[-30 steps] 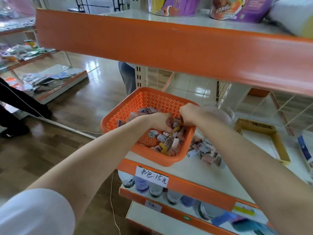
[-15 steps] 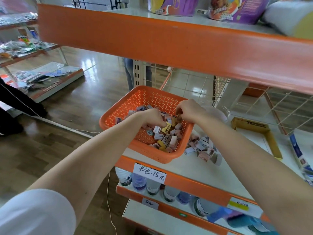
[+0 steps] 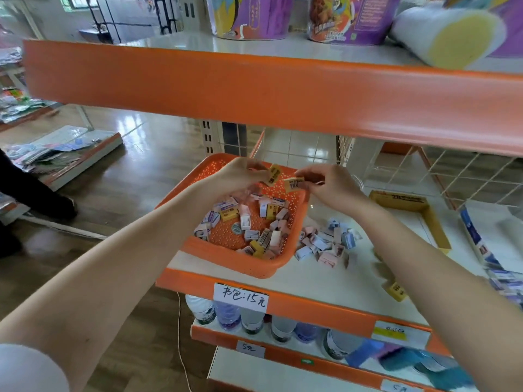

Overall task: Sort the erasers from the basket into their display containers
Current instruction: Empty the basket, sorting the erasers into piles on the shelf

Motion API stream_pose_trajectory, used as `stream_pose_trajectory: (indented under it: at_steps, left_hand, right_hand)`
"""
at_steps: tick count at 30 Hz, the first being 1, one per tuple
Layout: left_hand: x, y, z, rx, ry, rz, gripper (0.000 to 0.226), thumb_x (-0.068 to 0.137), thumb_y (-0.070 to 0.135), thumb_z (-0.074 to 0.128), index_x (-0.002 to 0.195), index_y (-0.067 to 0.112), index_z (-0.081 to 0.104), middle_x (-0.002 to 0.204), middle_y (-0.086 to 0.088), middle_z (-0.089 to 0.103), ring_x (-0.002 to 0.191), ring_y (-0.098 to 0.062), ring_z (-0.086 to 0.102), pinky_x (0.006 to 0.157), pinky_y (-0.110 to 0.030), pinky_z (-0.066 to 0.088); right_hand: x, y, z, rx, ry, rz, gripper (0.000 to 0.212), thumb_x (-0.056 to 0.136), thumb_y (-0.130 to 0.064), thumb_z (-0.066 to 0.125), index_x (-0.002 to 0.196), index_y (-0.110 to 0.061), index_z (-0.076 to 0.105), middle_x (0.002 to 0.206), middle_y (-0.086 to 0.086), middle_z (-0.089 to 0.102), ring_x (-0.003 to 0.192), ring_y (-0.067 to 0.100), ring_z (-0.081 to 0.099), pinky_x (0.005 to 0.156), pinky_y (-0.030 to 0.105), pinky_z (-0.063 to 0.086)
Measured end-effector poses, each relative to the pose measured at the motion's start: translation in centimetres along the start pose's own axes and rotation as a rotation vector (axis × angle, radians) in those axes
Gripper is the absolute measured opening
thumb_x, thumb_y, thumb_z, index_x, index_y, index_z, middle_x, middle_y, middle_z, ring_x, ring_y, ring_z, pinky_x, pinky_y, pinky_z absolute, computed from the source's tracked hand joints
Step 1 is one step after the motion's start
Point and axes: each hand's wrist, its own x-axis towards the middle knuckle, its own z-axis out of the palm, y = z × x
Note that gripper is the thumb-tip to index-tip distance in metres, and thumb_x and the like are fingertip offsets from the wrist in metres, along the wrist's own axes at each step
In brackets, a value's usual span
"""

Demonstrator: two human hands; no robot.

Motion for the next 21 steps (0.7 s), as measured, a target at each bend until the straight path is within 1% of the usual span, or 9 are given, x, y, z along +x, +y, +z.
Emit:
stream_pose_trajectory:
  at_steps: [3, 5, 7, 10, 12, 13, 16, 18, 21]
  left_hand:
    - [0.9, 2.2, 2.3, -0.058, -0.034, 0.083, 0.023, 0.089, 0.020, 0.063, 0.110, 0.011, 0.061, 0.089, -0.002, 0.067, 0.067, -0.007, 0.067, 0.060, -0.022, 0.057]
    - [1.5, 3.8, 4.6, -0.021, -0.103, 0.139, 0.023, 0.089, 0.021, 0.063, 0.110, 0.012, 0.061, 0.093, -0.001, 0.068, 0.072, -0.008, 0.067, 0.062, -0.021, 0.057]
    - [2.1, 5.4, 7.3, 0.046, -0.180, 0.188, 0.021, 0.089, 0.020, 0.062, 0.109, 0.012, 0.061, 0.093, 0.001, 0.068, 0.074, -0.007, 0.066, 0.065, -0.021, 0.058]
    - [2.6, 7.7, 11.6, 0.177, -0.325, 0.322, 0.015, 0.089, 0.021, 0.064, 0.102, 0.016, 0.061, 0.088, 0.005, 0.068, 0.070, -0.004, 0.064, 0.058, -0.014, 0.053]
    - [2.6, 9.0, 14.4, 0.282, -0.423, 0.403, 0.010, 0.089, 0.022, 0.064, 0.098, 0.021, 0.060, 0.090, 0.004, 0.067, 0.075, -0.009, 0.064, 0.059, -0.019, 0.054]
    - [2.5, 9.4, 15.8, 0.338, -0.458, 0.432, 0.010, 0.089, 0.020, 0.063, 0.098, 0.020, 0.060, 0.094, 0.002, 0.066, 0.078, -0.011, 0.063, 0.061, -0.021, 0.054]
    - [2.2, 9.9, 19.4, 0.449, -0.540, 0.452, 0.017, 0.089, 0.019, 0.062, 0.105, 0.016, 0.059, 0.100, -0.001, 0.065, 0.081, -0.011, 0.062, 0.060, -0.017, 0.050]
    - [2.2, 9.7, 21.1, 0.558, -0.584, 0.458, 0.014, 0.088, 0.024, 0.062, 0.102, 0.024, 0.061, 0.096, 0.002, 0.068, 0.077, -0.010, 0.062, 0.063, -0.022, 0.051]
    - [2.5, 9.0, 22.6, 0.584, -0.632, 0.407, 0.012, 0.087, 0.022, 0.061, 0.099, 0.024, 0.062, 0.089, -0.009, 0.073, 0.063, -0.014, 0.060, 0.064, -0.028, 0.053]
  right_hand:
    - [-2.1, 0.9, -2.2, 0.063, 0.085, 0.091, 0.028, 0.087, -0.015, 0.064, 0.115, -0.021, 0.065, 0.104, -0.011, 0.065, 0.090, 0.004, 0.058, 0.079, 0.013, 0.043]
    - [-3.8, 2.1, -4.1, 0.089, 0.131, 0.158, 0.029, 0.087, -0.016, 0.065, 0.115, -0.021, 0.065, 0.102, -0.013, 0.062, 0.092, 0.004, 0.058, 0.078, 0.012, 0.042]
    - [-5.7, 3.8, -6.0, 0.090, 0.177, 0.235, 0.023, 0.086, -0.017, 0.067, 0.107, -0.026, 0.068, 0.100, -0.011, 0.065, 0.090, 0.005, 0.059, 0.076, 0.014, 0.042]
    - [-9.5, 6.7, -8.5, 0.083, 0.199, 0.347, 0.017, 0.085, -0.018, 0.068, 0.096, -0.031, 0.066, 0.098, -0.006, 0.068, 0.091, 0.008, 0.062, 0.082, 0.019, 0.048]
    - [-12.4, 8.3, -9.5, 0.050, 0.198, 0.390, 0.015, 0.087, -0.019, 0.067, 0.098, -0.028, 0.067, 0.092, -0.004, 0.067, 0.083, 0.007, 0.063, 0.074, 0.010, 0.048]
    - [-13.9, 8.9, -9.8, 0.026, 0.199, 0.409, 0.013, 0.087, -0.019, 0.066, 0.097, -0.028, 0.067, 0.089, -0.003, 0.067, 0.080, 0.009, 0.064, 0.070, 0.011, 0.048]
    - [-17.2, 11.2, -9.4, -0.018, 0.209, 0.490, 0.013, 0.087, -0.019, 0.067, 0.095, -0.028, 0.068, 0.088, 0.001, 0.068, 0.080, 0.016, 0.066, 0.073, 0.024, 0.050]
    - [-18.7, 12.2, -8.7, -0.080, 0.203, 0.511, 0.017, 0.087, -0.016, 0.066, 0.101, -0.024, 0.071, 0.090, -0.005, 0.067, 0.079, 0.009, 0.062, 0.073, 0.017, 0.048]
    - [-20.2, 12.7, -7.6, -0.117, 0.231, 0.492, 0.022, 0.089, -0.014, 0.061, 0.105, -0.026, 0.071, 0.098, -0.009, 0.064, 0.082, 0.005, 0.058, 0.070, 0.014, 0.040]
